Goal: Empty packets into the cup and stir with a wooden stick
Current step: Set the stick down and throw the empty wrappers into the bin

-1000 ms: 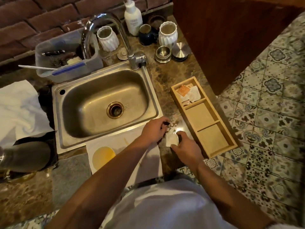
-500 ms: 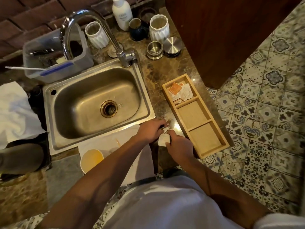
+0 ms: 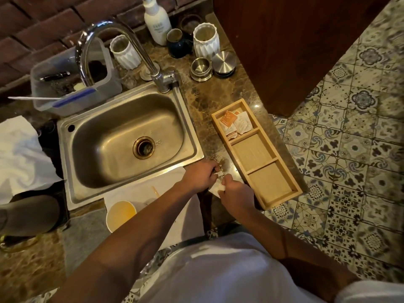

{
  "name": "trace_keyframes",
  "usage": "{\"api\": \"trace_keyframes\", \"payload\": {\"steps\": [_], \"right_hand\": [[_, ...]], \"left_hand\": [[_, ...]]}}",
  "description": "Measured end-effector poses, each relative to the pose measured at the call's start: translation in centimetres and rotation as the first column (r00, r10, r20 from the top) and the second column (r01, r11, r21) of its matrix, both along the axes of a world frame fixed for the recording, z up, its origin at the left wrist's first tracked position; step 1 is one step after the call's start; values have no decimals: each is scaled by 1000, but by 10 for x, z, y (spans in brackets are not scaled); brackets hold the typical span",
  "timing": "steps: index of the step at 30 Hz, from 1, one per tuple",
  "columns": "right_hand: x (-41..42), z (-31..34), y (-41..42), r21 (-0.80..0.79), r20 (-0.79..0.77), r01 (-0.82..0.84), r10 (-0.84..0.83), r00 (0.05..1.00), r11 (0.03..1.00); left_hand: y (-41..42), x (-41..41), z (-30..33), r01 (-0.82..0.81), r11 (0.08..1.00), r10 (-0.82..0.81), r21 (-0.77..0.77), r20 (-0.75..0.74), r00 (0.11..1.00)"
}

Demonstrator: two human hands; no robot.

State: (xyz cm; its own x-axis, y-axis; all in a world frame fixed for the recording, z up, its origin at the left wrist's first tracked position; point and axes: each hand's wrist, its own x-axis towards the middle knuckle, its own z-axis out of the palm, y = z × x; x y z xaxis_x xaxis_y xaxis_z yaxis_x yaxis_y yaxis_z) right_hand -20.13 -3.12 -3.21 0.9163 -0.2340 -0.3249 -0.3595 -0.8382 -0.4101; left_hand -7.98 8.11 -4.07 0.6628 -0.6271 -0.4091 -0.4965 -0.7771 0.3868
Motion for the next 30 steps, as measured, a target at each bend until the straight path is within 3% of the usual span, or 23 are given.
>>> {"api": "trace_keyframes", "payload": {"steps": [12,16,23,30], "right_hand": [[-1,-3,1,-3,-20,6,-6,1000,1000],[-3,-5,0,9,-25,-10,11,1000,1000],[-1,3,-6,112,-120,46,-33,992,993],[8,31,-21,139,-66,121,-113,991,983]], "left_hand": [[1,-9,3,-41,999,42,-27,40,998],[3,-16,4,-164,983,166,-78,22,986],[13,-26,10,-460,874,451,-156,-90,888],[19,-30,33,-662,687,651,-299,-149,744]]}}
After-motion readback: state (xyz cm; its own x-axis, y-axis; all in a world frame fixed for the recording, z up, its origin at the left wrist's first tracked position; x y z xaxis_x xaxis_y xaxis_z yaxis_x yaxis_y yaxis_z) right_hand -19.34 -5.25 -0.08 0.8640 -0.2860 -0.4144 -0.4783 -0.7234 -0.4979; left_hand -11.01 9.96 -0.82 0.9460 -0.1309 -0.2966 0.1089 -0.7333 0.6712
